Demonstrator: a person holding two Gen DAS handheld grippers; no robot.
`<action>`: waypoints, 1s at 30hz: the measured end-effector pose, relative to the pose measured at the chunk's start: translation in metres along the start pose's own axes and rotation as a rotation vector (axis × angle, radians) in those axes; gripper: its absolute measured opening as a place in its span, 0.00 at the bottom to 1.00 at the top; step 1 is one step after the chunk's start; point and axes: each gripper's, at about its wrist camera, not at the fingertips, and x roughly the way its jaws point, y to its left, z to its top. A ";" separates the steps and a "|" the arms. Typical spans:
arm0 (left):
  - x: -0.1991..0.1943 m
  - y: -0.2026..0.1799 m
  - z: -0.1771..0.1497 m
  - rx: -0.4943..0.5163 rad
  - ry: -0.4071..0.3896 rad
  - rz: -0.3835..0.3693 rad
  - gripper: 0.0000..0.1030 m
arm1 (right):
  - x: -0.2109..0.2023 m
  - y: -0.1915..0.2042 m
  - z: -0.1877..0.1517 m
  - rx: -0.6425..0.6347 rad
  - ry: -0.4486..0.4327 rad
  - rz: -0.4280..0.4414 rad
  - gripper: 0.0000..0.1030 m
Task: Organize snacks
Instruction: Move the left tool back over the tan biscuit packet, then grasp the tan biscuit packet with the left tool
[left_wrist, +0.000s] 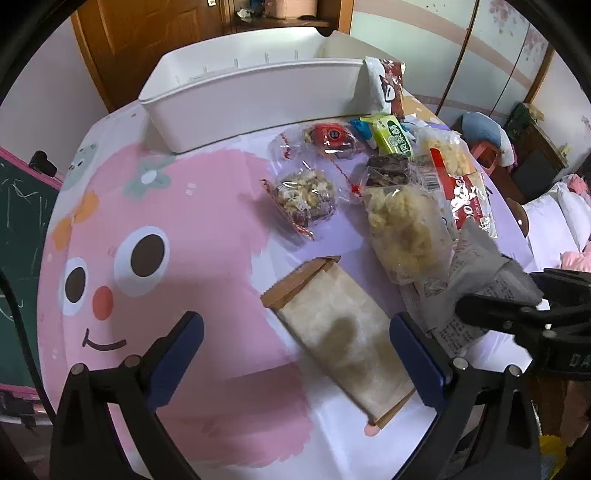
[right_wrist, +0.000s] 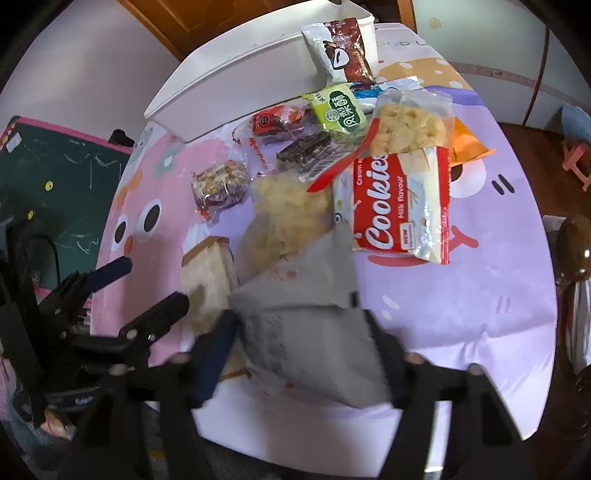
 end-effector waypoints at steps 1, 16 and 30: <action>0.002 -0.002 0.001 0.002 0.006 -0.002 0.98 | -0.004 0.000 0.000 -0.009 -0.009 -0.015 0.51; 0.044 -0.031 -0.004 -0.020 0.216 0.015 0.87 | -0.034 0.002 0.000 -0.085 -0.083 -0.083 0.48; -0.001 0.012 -0.031 -0.066 0.112 -0.014 0.52 | -0.060 0.010 -0.010 -0.102 -0.117 -0.012 0.47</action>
